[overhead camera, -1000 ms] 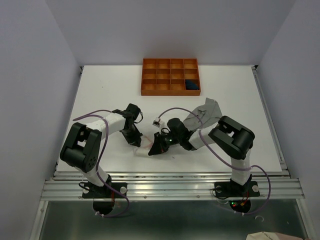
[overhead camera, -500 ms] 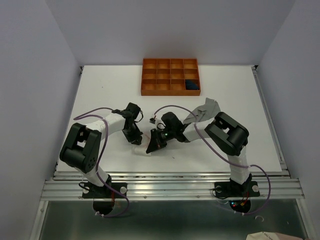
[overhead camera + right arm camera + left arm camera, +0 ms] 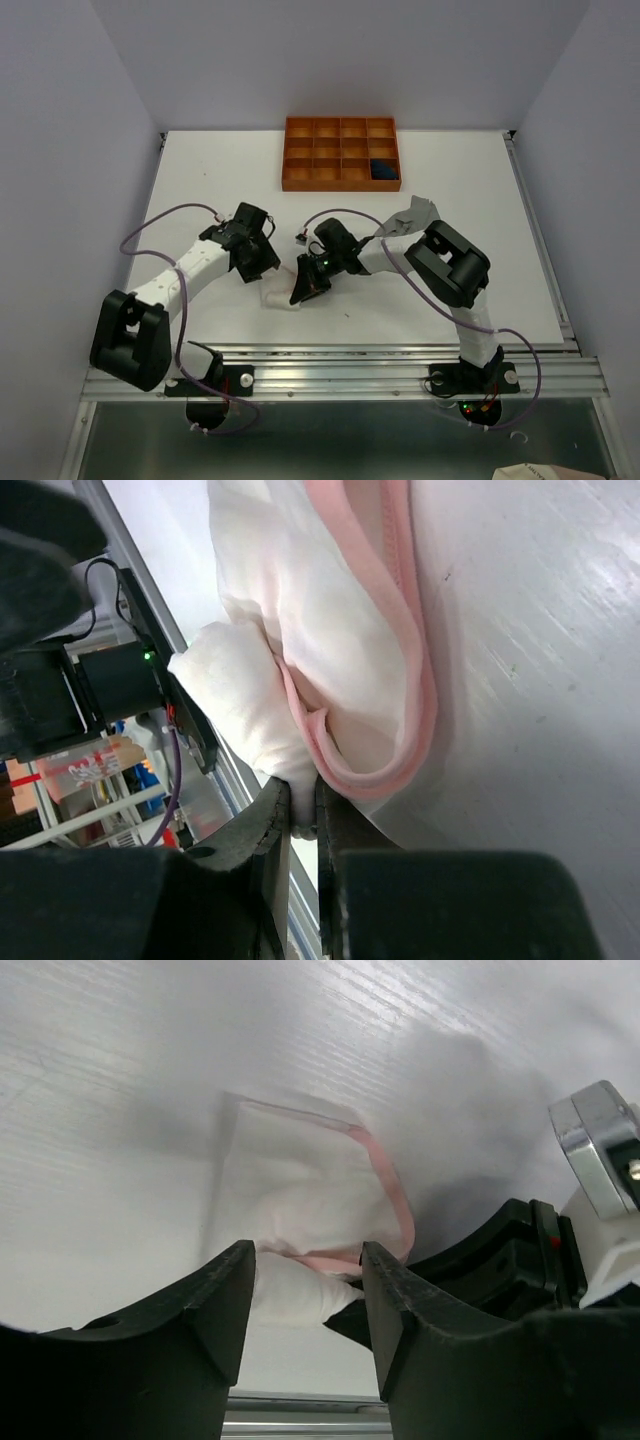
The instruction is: Roll the underwear
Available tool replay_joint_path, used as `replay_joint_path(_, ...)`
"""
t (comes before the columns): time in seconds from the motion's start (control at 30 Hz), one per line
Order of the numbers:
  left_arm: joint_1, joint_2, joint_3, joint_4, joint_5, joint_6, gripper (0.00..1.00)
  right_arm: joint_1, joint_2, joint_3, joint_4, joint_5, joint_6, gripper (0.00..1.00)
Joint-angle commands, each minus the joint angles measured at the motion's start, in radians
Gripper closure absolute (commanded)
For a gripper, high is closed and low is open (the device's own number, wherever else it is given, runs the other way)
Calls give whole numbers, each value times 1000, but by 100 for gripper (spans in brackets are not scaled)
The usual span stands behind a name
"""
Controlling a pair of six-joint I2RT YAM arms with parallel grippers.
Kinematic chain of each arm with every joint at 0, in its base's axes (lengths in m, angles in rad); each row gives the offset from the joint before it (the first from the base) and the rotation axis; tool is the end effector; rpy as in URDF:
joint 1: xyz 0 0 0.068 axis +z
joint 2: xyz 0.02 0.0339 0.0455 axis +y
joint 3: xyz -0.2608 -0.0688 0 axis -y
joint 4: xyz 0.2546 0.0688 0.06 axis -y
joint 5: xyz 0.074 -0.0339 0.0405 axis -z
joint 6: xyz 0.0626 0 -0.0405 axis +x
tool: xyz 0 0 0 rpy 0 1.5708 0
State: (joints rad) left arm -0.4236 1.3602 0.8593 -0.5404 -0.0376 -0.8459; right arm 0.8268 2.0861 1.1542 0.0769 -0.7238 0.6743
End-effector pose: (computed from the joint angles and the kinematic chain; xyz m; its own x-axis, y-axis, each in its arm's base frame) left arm 0.2622 -0.1157 0.1810 -0.8162 -0.4525 -0.3592 -0.3281 0.8748 -0.3566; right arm 0.2593 0.3429 0.0806 -0.9271 -0.3165 -0.2006 -0.3415 0.4933 0.8001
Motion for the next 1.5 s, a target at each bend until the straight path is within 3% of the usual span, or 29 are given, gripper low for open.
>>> replay_joint_path(0.0,8,-101,-75,-53,-21,-19,40,2,46,9,-203,188,-50,99)
replay_joint_path(0.1,8,-168,-129,-35,23,-19,30,2,48,21,-216,192,-51,99)
replay_joint_path(0.17,8,-214,-170,-18,56,-19,28,2,51,28,-218,187,-48,99)
replay_joint_path(0.47,8,-311,-339,114,211,-61,28,2,65,64,-229,176,-38,99)
replay_joint_path(0.9,8,-228,-394,240,153,-143,35,29,57,79,-232,158,-64,99)
replay_joint_path(1.0,9,-211,-402,266,157,-147,45,29,52,82,-232,156,-64,99)
replay_joint_path(1.03,8,-199,-404,264,154,-147,56,29,51,84,-232,155,-68,99)
replay_joint_path(1.1,8,-188,-398,255,128,-145,67,40,39,88,-230,152,-93,95)
replay_joint_path(1.13,8,-182,-388,247,117,-147,85,49,32,91,-230,153,-129,91)
replay_joint_path(1.17,9,-179,-385,241,102,-148,96,49,23,94,-232,153,-156,88)
replay_joint_path(1.2,8,-176,-381,234,82,-150,100,58,2,99,-230,152,-183,86)
replay_joint_path(1.3,9,-167,-368,240,70,-116,100,67,-56,101,-226,143,-289,69)
replay_joint_path(1.47,9,-150,-355,261,82,-35,100,67,-149,101,-227,204,-393,59)
